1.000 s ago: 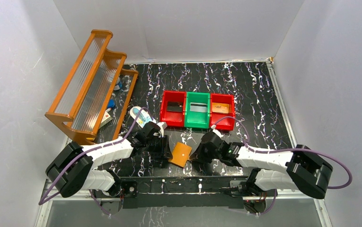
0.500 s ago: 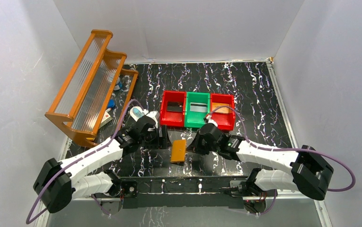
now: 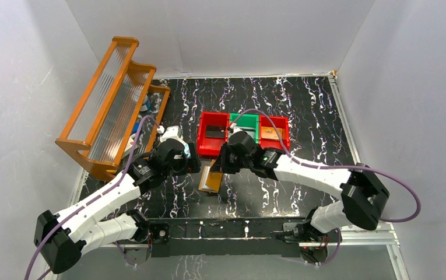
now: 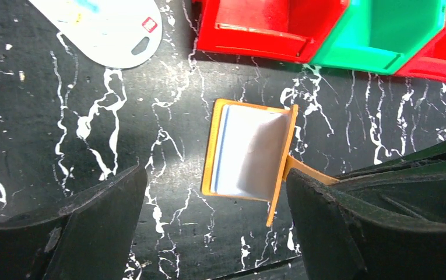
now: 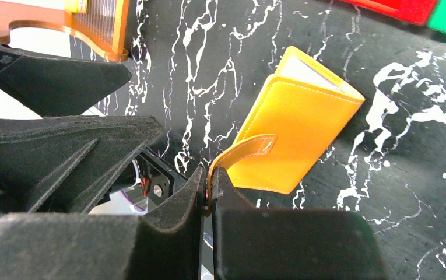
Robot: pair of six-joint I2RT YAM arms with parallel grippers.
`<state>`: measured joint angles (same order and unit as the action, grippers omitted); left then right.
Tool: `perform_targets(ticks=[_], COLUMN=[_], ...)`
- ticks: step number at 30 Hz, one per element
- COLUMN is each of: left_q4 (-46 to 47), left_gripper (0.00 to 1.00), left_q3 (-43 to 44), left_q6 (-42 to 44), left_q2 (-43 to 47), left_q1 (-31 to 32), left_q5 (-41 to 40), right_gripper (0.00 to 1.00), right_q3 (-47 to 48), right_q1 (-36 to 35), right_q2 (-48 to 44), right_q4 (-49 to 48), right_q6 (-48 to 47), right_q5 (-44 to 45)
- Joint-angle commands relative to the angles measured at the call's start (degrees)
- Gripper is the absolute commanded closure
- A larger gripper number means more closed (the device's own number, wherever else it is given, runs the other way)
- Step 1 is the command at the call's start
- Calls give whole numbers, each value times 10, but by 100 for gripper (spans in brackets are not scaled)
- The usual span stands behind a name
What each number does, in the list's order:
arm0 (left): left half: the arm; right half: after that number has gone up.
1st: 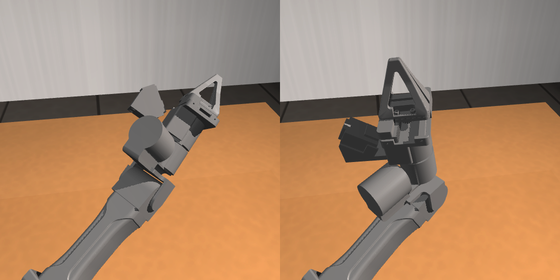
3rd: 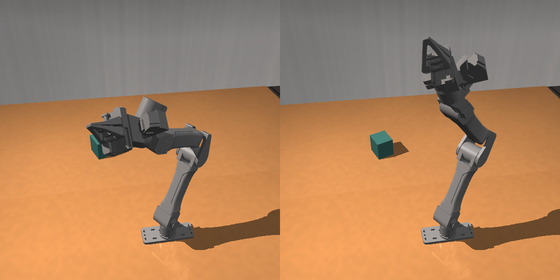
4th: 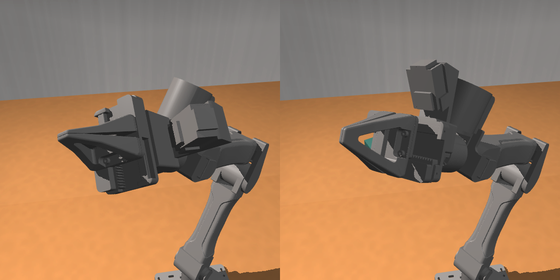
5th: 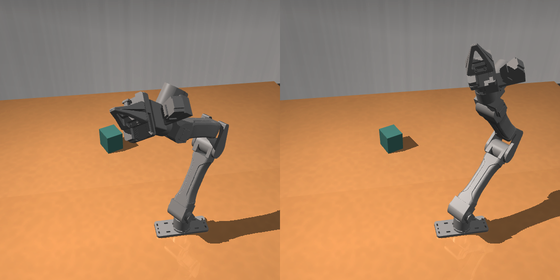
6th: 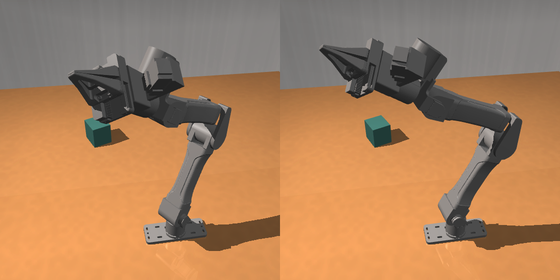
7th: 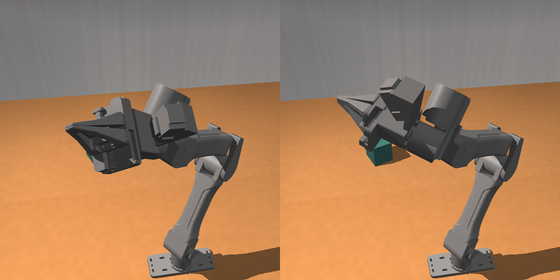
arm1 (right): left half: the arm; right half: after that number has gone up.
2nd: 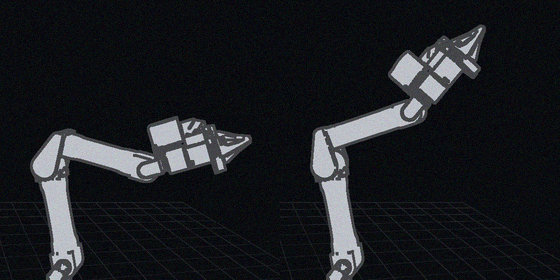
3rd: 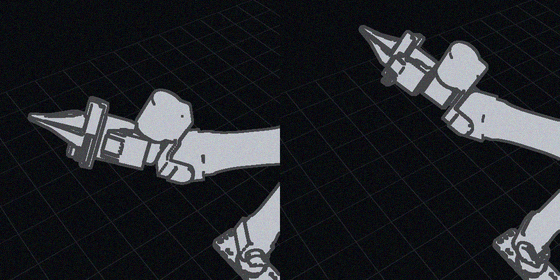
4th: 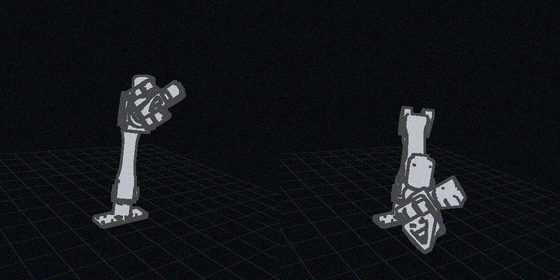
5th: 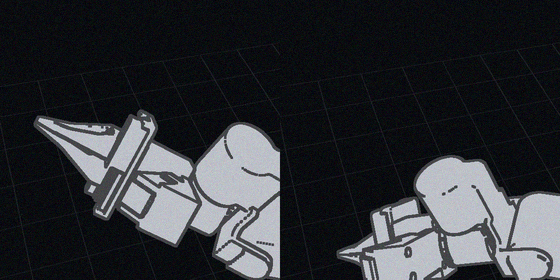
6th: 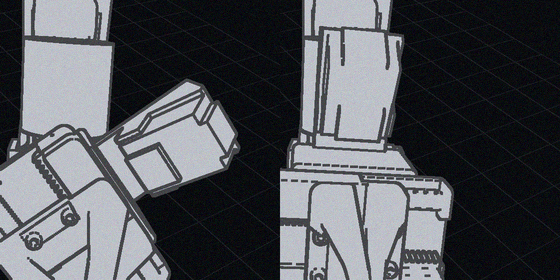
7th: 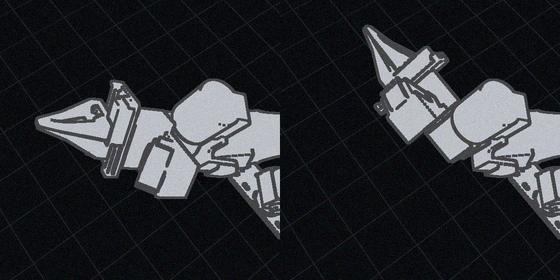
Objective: Take the credit cards out of the card holder
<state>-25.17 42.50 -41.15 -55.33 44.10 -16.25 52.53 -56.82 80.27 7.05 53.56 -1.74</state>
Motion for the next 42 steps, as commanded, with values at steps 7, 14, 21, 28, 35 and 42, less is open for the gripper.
perform_targets(ticks=[7, 14, 21, 28, 35, 42], left_q4=[-53, -39, 78, 165, 153, 132], left_gripper=[9, 8, 14, 26, 28, 28], left_q3=[-20, -48, -76, -74, -66, -67], left_q6=[-22, -11, 17, 26, 22, 22], left_q2=[73, 89, 45, -64, -116, -126], left_q1=[2, 2, 2, 3, 3, 2], left_q5=[-35, 30, 194, 273, 264, 248], right_gripper=[94, 94, 92, 92, 91, 91], right_q3=[34, -65, -221, -235, -258, -262], right_q1=[5, 15, 70, 90, 95, 99], right_q2=[57, -21, -128, -135, -138, -115], right_q4=[-58, -38, -86, -58, -82, -63], right_q6=[-13, 29, 33, 2, 27, 41], right_q5=[-75, -23, -55, -48, -52, -49])
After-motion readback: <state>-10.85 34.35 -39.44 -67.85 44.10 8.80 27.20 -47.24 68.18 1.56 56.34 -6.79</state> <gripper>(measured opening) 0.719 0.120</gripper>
